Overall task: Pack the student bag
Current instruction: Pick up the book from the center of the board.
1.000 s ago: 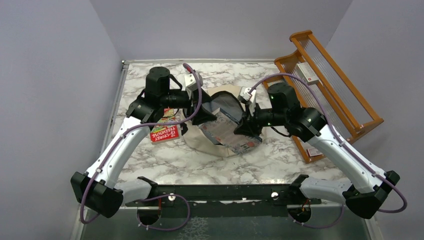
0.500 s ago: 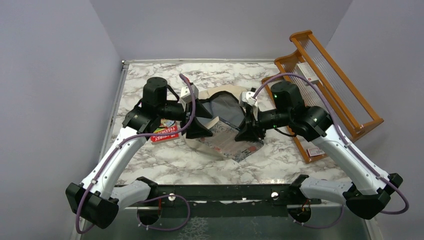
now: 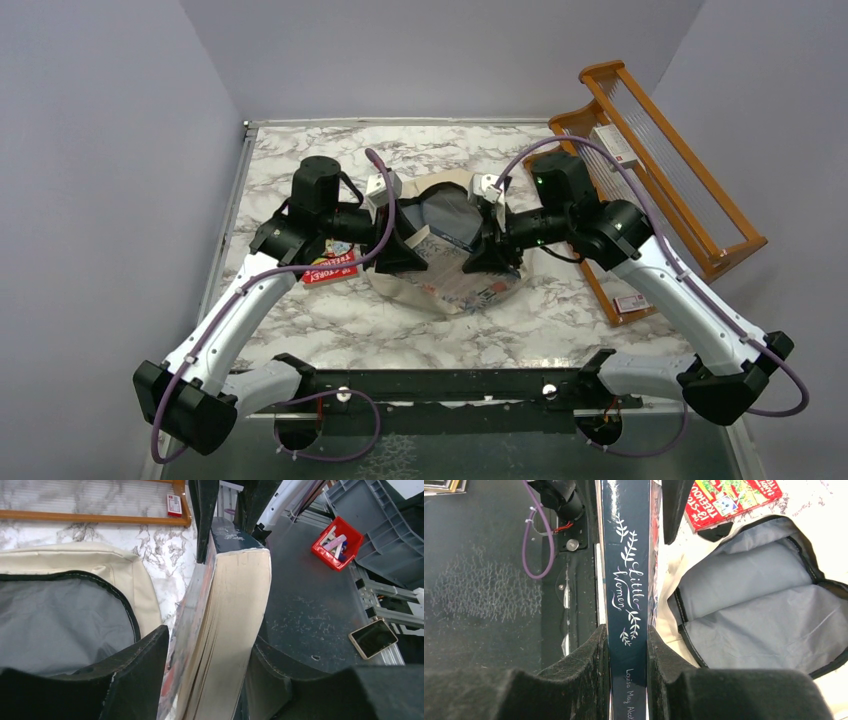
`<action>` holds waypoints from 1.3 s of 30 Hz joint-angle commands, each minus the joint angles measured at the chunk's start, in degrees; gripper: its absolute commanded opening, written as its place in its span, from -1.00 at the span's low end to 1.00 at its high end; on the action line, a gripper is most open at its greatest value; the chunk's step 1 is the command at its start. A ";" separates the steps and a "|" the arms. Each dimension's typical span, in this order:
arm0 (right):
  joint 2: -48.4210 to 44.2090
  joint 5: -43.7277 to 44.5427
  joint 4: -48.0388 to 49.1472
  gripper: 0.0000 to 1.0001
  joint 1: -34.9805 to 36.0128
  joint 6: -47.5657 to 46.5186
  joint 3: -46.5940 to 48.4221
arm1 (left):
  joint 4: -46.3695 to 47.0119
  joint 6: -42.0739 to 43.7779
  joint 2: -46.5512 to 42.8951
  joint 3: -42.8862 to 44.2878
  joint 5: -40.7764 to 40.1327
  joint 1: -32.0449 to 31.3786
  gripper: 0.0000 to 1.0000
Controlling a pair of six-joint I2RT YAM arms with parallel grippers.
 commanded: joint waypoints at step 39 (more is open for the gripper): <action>1.91 47.41 20.03 0.32 0.47 22.61 -7.26 | -1.18 -17.08 -8.77 -2.06 -67.12 1.93 -1.00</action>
